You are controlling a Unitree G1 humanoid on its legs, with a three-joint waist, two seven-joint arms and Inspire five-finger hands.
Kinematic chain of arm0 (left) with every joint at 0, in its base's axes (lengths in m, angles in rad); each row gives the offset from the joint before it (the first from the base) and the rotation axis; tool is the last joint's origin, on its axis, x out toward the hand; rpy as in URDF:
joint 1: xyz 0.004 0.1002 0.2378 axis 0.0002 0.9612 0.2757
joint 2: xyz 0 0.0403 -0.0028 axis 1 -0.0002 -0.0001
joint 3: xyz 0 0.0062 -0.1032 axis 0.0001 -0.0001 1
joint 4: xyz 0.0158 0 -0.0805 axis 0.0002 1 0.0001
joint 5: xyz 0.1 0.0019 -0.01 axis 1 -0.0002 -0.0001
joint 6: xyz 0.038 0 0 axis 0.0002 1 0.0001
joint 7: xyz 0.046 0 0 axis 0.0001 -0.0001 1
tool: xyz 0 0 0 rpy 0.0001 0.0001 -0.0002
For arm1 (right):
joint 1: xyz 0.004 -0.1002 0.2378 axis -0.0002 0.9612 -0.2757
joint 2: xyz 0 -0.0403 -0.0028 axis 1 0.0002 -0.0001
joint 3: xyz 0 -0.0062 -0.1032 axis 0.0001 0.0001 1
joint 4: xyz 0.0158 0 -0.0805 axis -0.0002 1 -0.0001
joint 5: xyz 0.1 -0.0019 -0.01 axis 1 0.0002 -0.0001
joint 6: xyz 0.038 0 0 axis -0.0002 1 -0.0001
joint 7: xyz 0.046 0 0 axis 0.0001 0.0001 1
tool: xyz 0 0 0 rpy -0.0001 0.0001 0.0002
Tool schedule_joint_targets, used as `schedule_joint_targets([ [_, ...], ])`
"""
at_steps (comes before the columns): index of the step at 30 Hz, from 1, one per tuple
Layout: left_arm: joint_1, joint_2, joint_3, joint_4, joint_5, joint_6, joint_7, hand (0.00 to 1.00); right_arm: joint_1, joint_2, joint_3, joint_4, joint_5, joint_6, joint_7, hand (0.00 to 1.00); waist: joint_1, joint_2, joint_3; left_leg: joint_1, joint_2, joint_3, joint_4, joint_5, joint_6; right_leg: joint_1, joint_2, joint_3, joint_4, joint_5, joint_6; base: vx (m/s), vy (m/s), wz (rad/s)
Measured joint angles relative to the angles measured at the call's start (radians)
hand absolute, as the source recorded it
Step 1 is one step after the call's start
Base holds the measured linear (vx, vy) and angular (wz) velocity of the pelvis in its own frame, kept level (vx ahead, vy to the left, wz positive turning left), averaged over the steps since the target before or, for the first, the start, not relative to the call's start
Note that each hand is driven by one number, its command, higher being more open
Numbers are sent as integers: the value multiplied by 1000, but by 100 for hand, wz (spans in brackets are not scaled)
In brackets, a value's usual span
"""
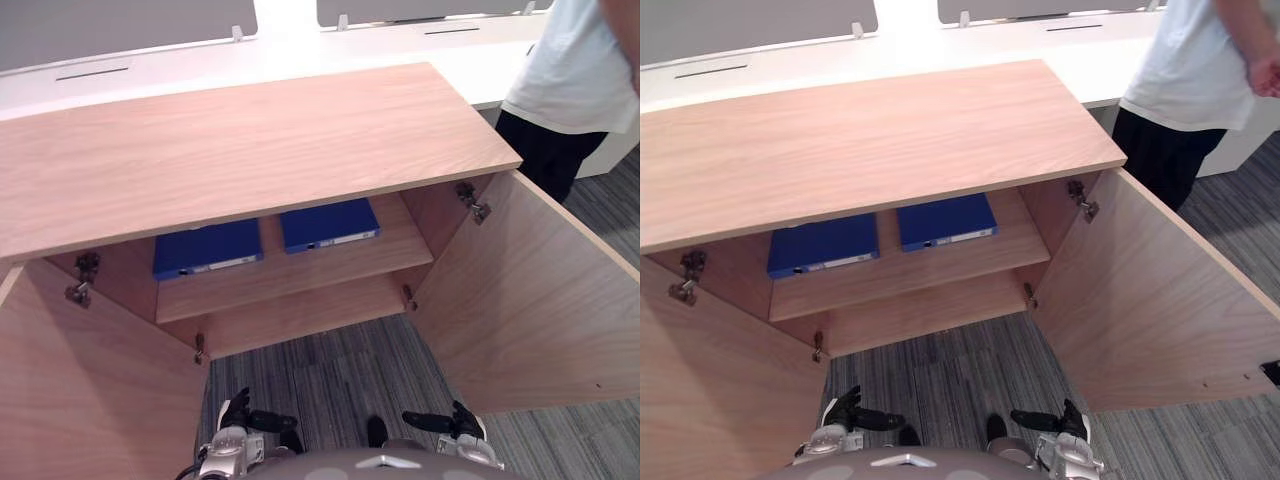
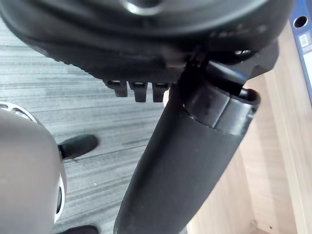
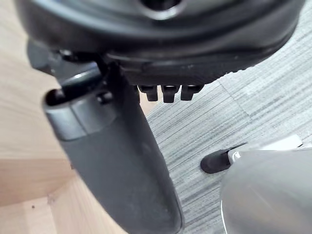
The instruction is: Walk over to the cabinet, pick up the folder, carry it to the office cabinet, place the folder inside the office cabinet, then close the office cabinet door
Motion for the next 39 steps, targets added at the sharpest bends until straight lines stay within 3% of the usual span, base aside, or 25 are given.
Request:
schedule_joint_targets([
  [5,1,-6,26,0,2,6,0,100,40,26,-78,-67,102,-5,-26,100,-9,-4,-6,43,5,85,0,-31,-15,-3,14,79,5,2,0,11,10,-52],
  [10,1,-26,80,-2,3,16,2,100,124,60,-111,-305,174,-13,-68,100,-46,-3,-20,74,29,218,38,-75,-31,-29,48,200,25,4,-4,19,-30,-74],
  [20,-40,-130,112,-63,41,15,-2,100,100,69,-127,-630,214,-54,-123,100,-100,22,-32,99,70,374,85,-113,-51,-88,114,331,78,5,-5,21,-46,-50],
  [29,-29,-129,107,-62,60,10,-17,100,-23,-19,-118,-694,212,-71,-116,100,-119,50,-21,87,72,403,92,-116,-61,-111,129,370,60,25,-2,-2,-38,-15],
  [39,-11,-105,62,-52,79,-5,-37,100,-82,-165,-117,-664,214,-91,-72,100,-125,55,-16,57,55,300,91,-119,-54,-118,106,359,22,51,6,3,-20,5],
])
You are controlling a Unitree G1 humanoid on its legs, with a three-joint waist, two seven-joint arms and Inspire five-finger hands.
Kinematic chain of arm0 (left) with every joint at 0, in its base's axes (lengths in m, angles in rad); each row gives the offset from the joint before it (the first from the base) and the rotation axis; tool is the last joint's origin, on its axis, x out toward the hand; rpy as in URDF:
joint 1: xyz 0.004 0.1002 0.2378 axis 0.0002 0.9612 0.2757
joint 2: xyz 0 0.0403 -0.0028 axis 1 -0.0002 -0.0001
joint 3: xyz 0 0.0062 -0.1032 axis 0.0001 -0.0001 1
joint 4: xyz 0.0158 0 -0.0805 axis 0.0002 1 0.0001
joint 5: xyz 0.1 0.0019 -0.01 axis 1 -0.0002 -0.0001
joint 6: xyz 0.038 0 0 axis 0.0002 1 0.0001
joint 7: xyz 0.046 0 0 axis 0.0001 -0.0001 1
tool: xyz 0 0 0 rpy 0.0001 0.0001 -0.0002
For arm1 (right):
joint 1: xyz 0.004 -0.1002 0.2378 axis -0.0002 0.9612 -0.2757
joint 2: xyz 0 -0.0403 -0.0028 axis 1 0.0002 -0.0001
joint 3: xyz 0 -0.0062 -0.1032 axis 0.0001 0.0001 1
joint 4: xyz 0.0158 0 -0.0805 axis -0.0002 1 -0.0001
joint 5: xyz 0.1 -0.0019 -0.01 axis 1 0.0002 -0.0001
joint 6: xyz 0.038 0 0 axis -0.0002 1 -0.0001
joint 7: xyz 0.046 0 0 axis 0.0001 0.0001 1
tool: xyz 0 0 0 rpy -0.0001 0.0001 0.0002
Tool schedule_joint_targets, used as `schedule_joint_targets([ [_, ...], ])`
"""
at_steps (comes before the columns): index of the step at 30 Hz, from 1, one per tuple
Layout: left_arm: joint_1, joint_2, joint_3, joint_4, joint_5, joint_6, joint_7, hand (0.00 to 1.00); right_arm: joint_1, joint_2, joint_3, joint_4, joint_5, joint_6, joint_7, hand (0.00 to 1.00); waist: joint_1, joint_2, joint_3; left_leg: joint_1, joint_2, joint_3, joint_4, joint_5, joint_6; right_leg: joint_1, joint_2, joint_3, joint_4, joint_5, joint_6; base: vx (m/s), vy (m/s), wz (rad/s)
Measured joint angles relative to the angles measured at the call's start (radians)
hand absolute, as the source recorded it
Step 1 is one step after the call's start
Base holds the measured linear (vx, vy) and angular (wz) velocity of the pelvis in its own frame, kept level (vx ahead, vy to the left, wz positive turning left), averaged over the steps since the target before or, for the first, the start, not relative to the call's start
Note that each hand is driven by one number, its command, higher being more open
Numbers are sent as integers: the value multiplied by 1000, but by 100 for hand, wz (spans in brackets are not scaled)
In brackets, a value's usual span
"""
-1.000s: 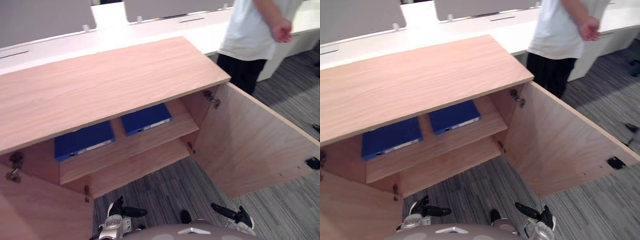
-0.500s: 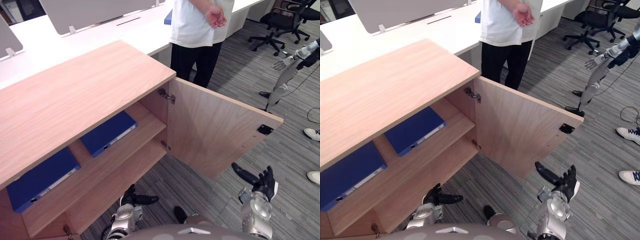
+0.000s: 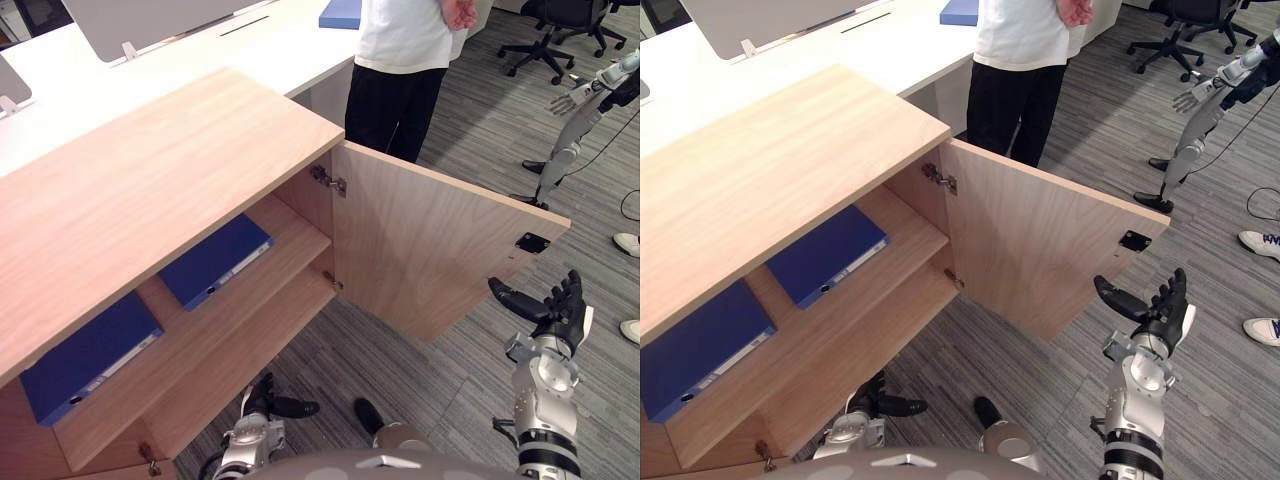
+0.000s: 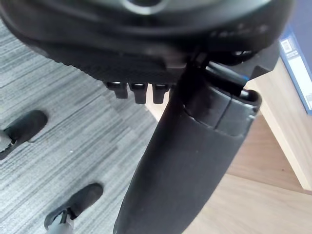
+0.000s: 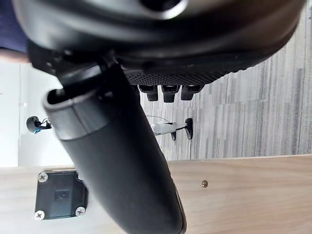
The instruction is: Walk over to the cabinet, pick up the folder, carry it to the office cabinet, place the folder inside the office cabinet, then close the office cabinet door
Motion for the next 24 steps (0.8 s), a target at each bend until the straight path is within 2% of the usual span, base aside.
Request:
schedule_joint_targets([
  [8,32,53,-49,42,20,-1,-6,100,-55,-60,12,92,0,0,33,100,0,2,5,-16,-3,-34,0,1,1,14,-19,-31,-57,24,-5,10,-14,8],
  [10,30,74,-76,47,22,-2,-8,100,-78,-81,51,104,0,0,40,100,0,3,6,-22,-3,-45,0,1,2,14,-21,-36,-64,31,-5,40,-13,3],
  [13,22,83,-85,49,30,-4,-8,100,-98,-114,100,125,-3,0,61,100,1,3,6,-29,-3,-94,-4,1,2,14,-21,-56,-65,33,-6,40,-26,14],
  [24,15,98,-149,49,41,-19,-22,100,-117,-167,167,155,-26,0,77,100,-3,3,17,-41,-6,-119,1,6,8,16,-31,-74,-86,43,-4,4,-8,5],
])
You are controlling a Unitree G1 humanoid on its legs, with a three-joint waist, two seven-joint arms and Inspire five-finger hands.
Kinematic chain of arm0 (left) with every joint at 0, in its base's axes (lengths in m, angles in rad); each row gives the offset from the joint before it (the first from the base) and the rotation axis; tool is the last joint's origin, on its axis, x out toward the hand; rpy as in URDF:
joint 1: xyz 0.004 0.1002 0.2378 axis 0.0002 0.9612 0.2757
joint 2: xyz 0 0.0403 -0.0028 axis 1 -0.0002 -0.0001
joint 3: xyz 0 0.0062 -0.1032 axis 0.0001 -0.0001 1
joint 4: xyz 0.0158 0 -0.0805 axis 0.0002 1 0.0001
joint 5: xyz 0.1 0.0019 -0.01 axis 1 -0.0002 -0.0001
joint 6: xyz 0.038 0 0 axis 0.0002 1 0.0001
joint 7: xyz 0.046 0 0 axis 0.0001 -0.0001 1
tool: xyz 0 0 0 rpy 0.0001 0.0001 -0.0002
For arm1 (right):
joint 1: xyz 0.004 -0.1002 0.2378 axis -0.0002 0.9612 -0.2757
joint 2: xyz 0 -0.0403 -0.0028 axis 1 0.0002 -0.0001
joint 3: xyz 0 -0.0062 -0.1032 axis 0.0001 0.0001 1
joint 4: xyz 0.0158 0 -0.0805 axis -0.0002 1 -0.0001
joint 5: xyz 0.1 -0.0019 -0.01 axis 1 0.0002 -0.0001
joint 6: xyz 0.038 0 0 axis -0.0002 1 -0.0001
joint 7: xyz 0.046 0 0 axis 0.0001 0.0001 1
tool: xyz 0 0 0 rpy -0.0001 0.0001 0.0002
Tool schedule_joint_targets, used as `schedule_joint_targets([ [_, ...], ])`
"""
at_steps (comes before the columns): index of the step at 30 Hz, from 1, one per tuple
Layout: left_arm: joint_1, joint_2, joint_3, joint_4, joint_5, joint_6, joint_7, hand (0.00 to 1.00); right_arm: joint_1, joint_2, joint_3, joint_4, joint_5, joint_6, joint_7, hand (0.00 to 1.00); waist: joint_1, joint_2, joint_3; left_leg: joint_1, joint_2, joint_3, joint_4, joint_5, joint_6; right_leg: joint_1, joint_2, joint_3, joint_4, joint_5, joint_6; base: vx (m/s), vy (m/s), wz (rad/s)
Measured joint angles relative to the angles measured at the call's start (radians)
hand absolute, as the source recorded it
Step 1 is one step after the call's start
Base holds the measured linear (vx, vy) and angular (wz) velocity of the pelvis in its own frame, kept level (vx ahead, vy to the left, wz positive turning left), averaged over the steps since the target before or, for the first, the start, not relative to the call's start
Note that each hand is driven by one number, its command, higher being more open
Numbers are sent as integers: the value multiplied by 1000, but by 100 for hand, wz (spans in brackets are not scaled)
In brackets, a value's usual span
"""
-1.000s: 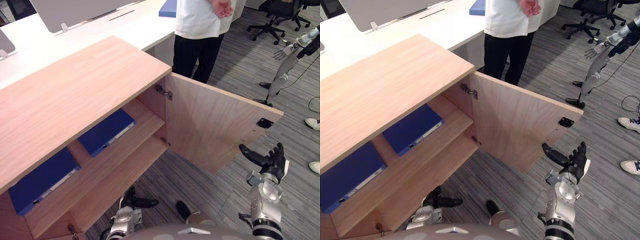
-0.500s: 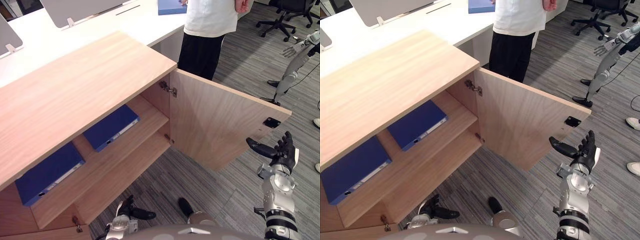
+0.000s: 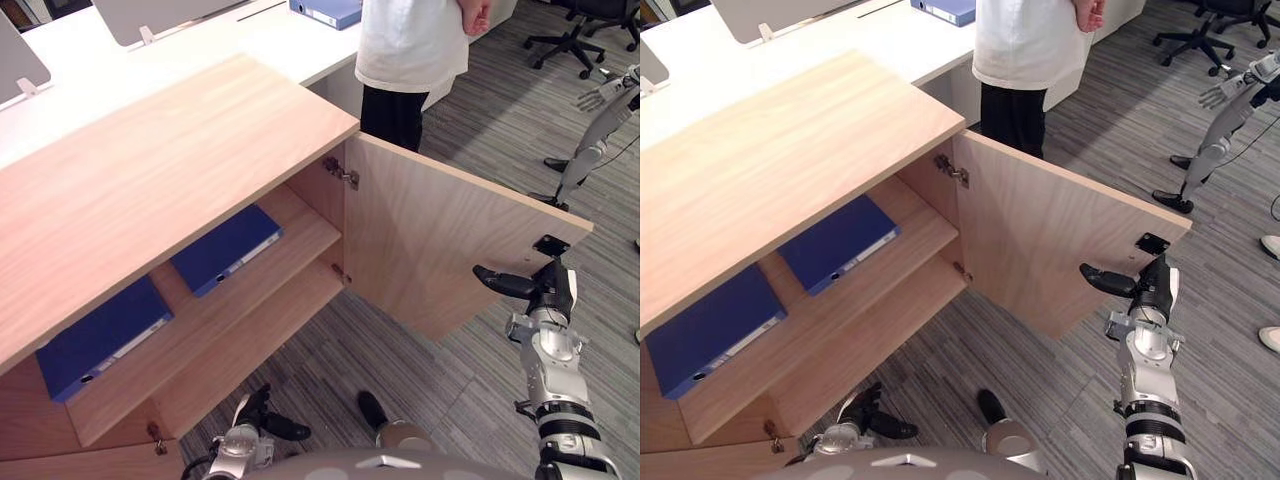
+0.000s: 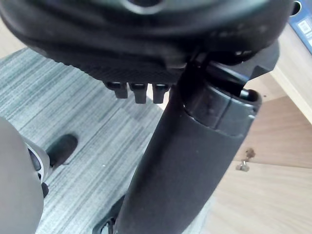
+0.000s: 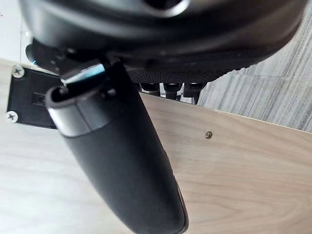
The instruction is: Walk over to the cabinet, pick up the folder, carry it to the office cabinet, place the folder inside the office cabinet, then close the office cabinet door
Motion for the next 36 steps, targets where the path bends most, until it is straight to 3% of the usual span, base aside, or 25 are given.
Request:
schedule_joint_targets([
  [8,-4,6,-1,2,21,0,1,100,61,52,-2,-98,-17,4,-6,100,-9,1,3,-2,10,-16,-1,2,1,9,6,-28,-8,14,-7,23,-14,2],
  [16,-19,6,-4,3,37,0,6,100,366,208,111,-424,-17,4,9,100,-22,-16,12,8,15,-15,17,1,-2,21,8,-24,-8,15,-9,-13,-14,-2],
  [25,-23,-18,-45,7,38,10,10,100,602,269,236,-626,-15,4,80,100,-21,-28,15,12,16,-4,23,0,-3,16,7,-13,6,22,-15,-8,-10,-5],
  [28,-26,-14,-74,6,39,10,14,100,690,262,303,-683,-11,4,118,100,-21,-41,12,12,21,-3,29,0,-3,17,11,-13,12,23,-16,9,-6,-1],
  [36,-14,21,-132,6,82,6,14,100,834,190,500,-742,-98,7,217,100,-14,-108,1,7,22,-65,41,-5,-6,32,0,-57,29,13,-12,-24,-10,17],
])
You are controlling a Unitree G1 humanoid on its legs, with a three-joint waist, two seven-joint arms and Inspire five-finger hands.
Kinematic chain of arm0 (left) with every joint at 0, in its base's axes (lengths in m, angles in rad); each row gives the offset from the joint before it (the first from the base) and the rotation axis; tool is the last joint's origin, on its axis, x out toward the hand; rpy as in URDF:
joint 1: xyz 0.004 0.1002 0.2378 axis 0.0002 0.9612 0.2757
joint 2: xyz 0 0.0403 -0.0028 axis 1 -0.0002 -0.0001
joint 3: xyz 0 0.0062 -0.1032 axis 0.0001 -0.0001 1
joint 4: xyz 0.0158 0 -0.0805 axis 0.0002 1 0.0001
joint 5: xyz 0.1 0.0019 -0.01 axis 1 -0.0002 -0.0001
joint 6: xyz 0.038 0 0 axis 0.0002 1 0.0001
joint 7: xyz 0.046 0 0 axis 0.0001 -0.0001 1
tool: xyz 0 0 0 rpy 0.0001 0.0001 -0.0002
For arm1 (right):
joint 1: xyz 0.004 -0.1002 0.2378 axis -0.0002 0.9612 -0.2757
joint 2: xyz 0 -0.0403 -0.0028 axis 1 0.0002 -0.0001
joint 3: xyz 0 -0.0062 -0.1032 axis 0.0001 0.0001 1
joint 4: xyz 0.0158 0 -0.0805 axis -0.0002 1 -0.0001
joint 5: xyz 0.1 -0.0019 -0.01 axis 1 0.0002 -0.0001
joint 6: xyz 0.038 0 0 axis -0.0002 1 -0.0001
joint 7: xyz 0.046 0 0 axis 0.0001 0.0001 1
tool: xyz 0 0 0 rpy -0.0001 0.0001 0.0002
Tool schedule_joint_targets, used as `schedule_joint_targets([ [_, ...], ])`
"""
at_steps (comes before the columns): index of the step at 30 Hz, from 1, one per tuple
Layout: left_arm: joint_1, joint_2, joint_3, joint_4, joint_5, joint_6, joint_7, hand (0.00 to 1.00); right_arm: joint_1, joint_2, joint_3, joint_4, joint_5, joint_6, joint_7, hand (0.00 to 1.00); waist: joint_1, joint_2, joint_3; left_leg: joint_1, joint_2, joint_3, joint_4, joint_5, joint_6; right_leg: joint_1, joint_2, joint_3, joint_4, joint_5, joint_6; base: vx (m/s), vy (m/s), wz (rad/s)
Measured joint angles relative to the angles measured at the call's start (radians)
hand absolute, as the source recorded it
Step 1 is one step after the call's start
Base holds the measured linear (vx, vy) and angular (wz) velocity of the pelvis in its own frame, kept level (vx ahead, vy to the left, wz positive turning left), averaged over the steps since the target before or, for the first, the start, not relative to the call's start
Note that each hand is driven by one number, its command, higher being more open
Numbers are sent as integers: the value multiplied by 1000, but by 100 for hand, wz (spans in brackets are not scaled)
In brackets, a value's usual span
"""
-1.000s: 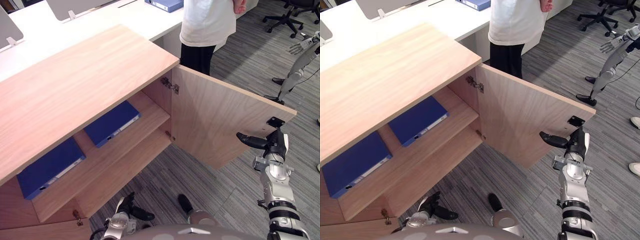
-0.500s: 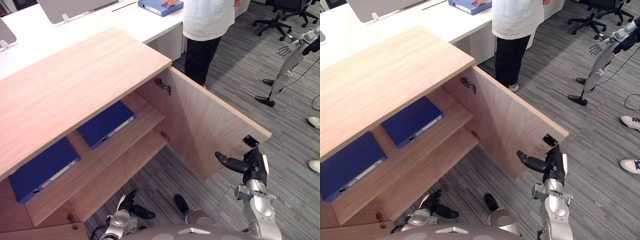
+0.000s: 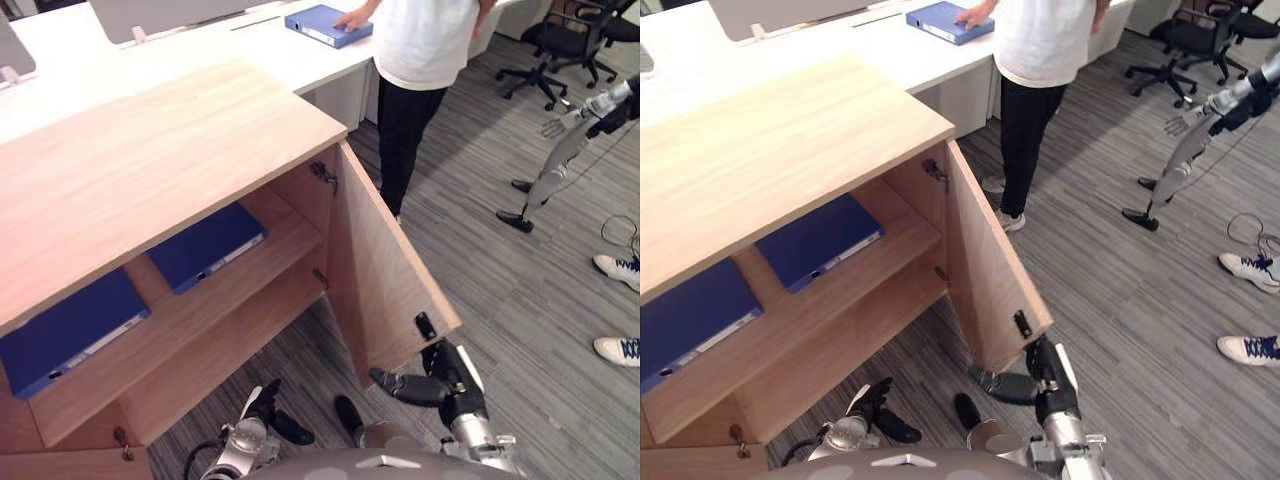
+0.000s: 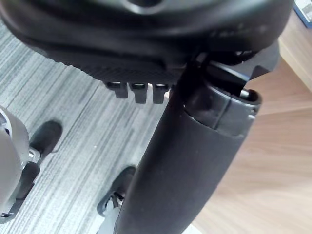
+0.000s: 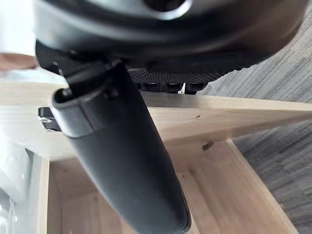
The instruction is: Walk over to the cabinet, pick up the folder, carry it to the office cabinet, place the folder inside the office cabinet, then close the office cabinet door
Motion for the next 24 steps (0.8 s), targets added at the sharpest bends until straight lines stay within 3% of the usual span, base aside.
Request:
schedule_joint_targets([
  [6,19,42,-33,-9,16,-9,3,100,33,-24,125,-33,7,0,69,100,39,-41,-11,-11,-16,-79,-15,10,4,4,-18,-60,28,-24,-1,-12,-5,33],
  [12,17,80,-40,-18,35,-18,2,100,-88,-30,200,-26,57,-2,116,100,74,-87,-23,-10,-29,-147,-45,40,13,21,-34,-131,39,-52,0,35,2,36],
  [21,9,79,-32,-32,31,-18,8,100,-384,-24,193,194,81,-17,68,100,117,-82,-22,-47,-72,-257,-98,74,54,22,-83,-240,40,-80,24,72,29,38],
  [24,10,71,-17,-44,12,-18,14,100,-457,-20,155,283,81,-20,26,100,143,-64,-15,-55,-90,-301,-117,84,67,32,-101,-285,44,-95,33,31,28,42],
])
